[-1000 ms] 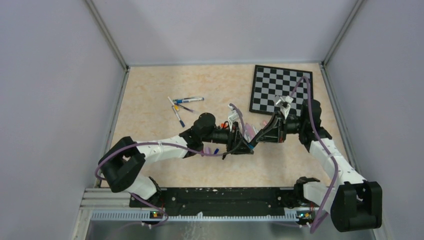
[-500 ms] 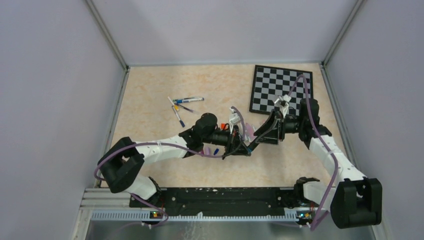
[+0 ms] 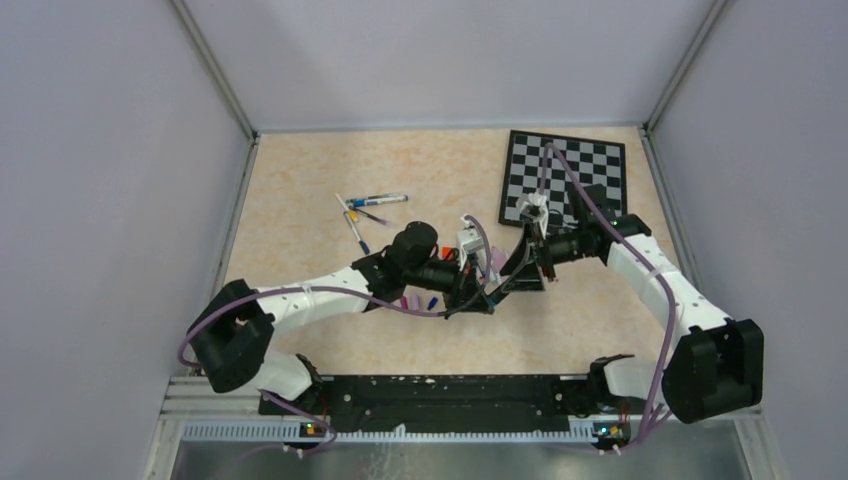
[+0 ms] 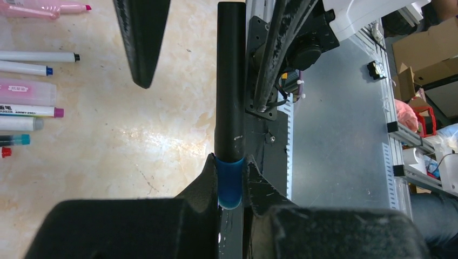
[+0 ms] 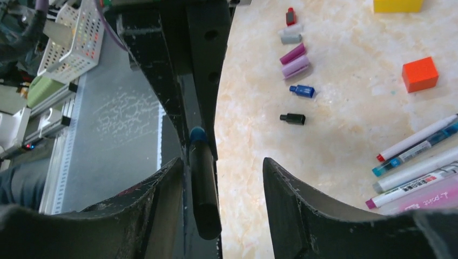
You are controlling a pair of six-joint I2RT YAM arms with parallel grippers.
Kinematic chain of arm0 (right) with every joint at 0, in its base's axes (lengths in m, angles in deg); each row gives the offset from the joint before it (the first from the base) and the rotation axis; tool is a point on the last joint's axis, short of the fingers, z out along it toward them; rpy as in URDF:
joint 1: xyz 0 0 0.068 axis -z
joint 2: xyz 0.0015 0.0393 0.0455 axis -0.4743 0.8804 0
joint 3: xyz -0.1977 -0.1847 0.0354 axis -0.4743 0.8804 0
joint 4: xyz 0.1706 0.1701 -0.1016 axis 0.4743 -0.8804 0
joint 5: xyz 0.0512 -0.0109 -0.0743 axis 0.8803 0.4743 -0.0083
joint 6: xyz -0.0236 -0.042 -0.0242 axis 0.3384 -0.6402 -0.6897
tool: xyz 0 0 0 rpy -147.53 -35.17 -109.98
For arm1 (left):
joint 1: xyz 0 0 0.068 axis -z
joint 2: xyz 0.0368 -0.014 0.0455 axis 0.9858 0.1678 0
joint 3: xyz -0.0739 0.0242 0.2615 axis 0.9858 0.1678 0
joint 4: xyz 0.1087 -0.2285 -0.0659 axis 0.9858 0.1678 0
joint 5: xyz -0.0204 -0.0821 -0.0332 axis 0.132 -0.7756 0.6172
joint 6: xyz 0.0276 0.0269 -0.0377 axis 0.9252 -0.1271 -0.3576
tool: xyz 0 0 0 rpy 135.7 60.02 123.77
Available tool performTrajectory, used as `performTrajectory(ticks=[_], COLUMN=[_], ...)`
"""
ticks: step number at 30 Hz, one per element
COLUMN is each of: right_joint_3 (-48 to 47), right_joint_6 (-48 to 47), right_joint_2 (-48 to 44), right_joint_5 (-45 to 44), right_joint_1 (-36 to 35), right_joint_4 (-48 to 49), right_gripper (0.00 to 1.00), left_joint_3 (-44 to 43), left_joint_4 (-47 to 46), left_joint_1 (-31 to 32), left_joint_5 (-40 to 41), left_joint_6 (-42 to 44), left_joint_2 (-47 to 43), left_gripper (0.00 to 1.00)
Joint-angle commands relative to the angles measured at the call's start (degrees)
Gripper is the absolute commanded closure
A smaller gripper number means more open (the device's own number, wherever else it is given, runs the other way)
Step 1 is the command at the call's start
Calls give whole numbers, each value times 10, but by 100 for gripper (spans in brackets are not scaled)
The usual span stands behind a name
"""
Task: Open the pen caps
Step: Open the pen cap from the pen.
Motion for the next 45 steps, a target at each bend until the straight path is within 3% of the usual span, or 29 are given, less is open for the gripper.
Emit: performTrajectory(ticks=[1, 8, 10, 13, 16, 20, 24, 33, 40, 45], right_joint_3=[-25, -26, -27, -32, -42, -77, -109, -82, 53, 150], right_joint_6=[-81, -87, -79, -100, -114, -148, -167, -138, 126, 244], right_joint_2=[3, 9, 9, 6, -4, -13, -13, -35, -70, -131], right_joint_5=[-27, -25, -20, -7, -5, -34, 8, 13, -133, -207], right_joint_1=[-20, -38, -41, -42, -42, -31, 56, 111, 165, 202], right_joint_4=[-69, -79, -75, -87, -101, -144, -176, -138, 135, 285], right_gripper=[46, 53, 68, 100, 100, 100, 100, 100, 100, 100], left_joint_3=[-26, -34, -34, -35, -34, -34, -10, 10, 28, 82], left_joint_4=[12, 26, 28, 34, 53, 147, 221, 298, 204, 90], left_joint_1=[-2, -6, -7, -7, -11, -34, -77, -104, -104, -88], left_joint_5=[-4, -14, -19, -35, -56, -73, -109, -126, -4, 68], left_joint_6=[27, 39, 41, 47, 65, 113, 150, 181, 87, -4], left_joint_2=[-20, -23, -22, -21, -22, -36, -62, -73, -117, -137], left_gripper=[100, 100, 100, 100, 100, 100, 100, 100, 100, 99])
